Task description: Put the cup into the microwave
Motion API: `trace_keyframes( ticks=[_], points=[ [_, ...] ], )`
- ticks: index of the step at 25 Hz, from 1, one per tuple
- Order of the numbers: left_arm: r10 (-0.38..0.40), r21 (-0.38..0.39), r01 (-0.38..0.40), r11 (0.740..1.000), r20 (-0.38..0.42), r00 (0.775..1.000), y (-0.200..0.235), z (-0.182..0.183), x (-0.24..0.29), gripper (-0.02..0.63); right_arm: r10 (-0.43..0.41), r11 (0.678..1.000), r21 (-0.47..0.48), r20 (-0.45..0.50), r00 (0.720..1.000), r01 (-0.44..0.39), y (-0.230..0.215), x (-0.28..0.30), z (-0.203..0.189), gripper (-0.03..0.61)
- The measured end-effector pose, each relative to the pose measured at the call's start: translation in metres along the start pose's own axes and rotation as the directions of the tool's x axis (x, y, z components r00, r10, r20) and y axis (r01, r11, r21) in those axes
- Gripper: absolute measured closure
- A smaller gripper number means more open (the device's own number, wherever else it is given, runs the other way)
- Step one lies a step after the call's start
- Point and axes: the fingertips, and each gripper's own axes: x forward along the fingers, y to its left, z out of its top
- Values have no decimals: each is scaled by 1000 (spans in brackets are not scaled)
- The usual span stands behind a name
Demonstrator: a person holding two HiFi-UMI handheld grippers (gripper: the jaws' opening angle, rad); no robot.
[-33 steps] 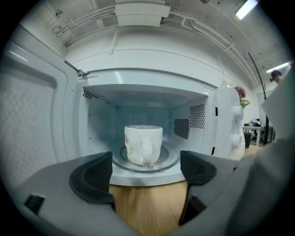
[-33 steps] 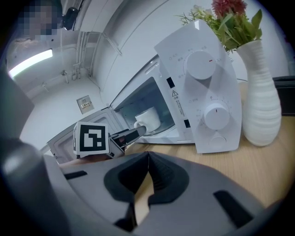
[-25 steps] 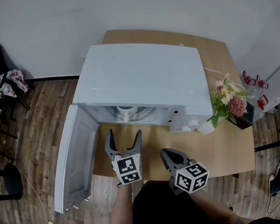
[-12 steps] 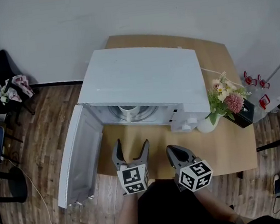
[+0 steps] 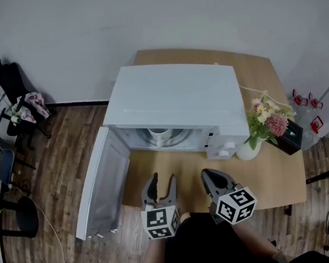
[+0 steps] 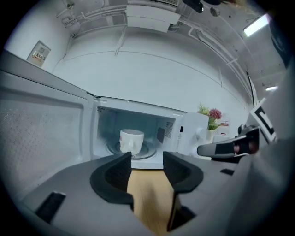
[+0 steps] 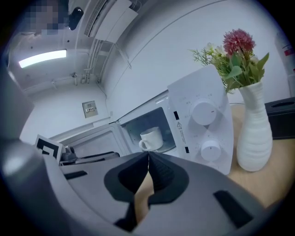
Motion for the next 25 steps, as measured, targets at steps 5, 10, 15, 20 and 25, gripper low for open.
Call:
trace_keyframes(
  ticks=[5, 10, 15, 20, 25],
  points=[
    [-39, -5, 39, 999, -31, 999, -4, 6, -12, 481, 28, 1000, -14, 32, 999, -27, 9, 2, 19, 584],
    [-51, -14, 50, 999, -26, 998, -6, 16, -22, 578, 43, 999, -2, 67, 997, -43, 15, -1, 36, 584],
    [-85, -13, 85, 996, -12, 996, -7, 28, -27, 607, 46, 999, 17, 95, 994, -48, 17, -5, 47, 586],
    [-108, -54, 110, 992, 35, 994, -3, 39, -31, 609, 44, 994, -98, 72, 996, -37, 17, -6, 44, 586],
    [-82, -54, 84, 995, 38, 996, 6, 40, -31, 609, 63, 988, -141, 42, 997, -57, 20, -2, 41, 586]
  ],
)
